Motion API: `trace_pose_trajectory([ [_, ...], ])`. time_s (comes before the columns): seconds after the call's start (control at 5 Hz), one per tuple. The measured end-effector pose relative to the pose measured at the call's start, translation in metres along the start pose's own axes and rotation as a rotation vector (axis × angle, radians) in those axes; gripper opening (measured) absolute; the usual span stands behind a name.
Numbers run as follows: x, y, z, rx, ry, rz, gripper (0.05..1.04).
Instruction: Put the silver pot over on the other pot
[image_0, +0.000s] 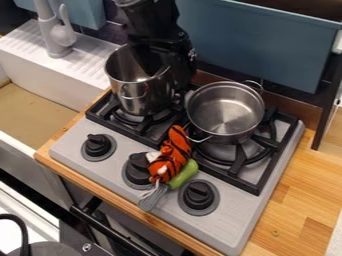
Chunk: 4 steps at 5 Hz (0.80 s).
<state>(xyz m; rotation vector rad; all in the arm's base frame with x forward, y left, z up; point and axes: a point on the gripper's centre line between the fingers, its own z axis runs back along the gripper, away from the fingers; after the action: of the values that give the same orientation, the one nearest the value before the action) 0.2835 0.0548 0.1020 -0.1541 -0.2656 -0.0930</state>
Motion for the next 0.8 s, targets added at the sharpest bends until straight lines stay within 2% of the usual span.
trace_pose_trajectory([
  [0.4,-0.0027,0.0032,-0.0097,-0.010,0.046,0.016,0.999],
  [0.8,0.0016,0.0081,-0.0107,0.003,0.044,0.032,0.999],
])
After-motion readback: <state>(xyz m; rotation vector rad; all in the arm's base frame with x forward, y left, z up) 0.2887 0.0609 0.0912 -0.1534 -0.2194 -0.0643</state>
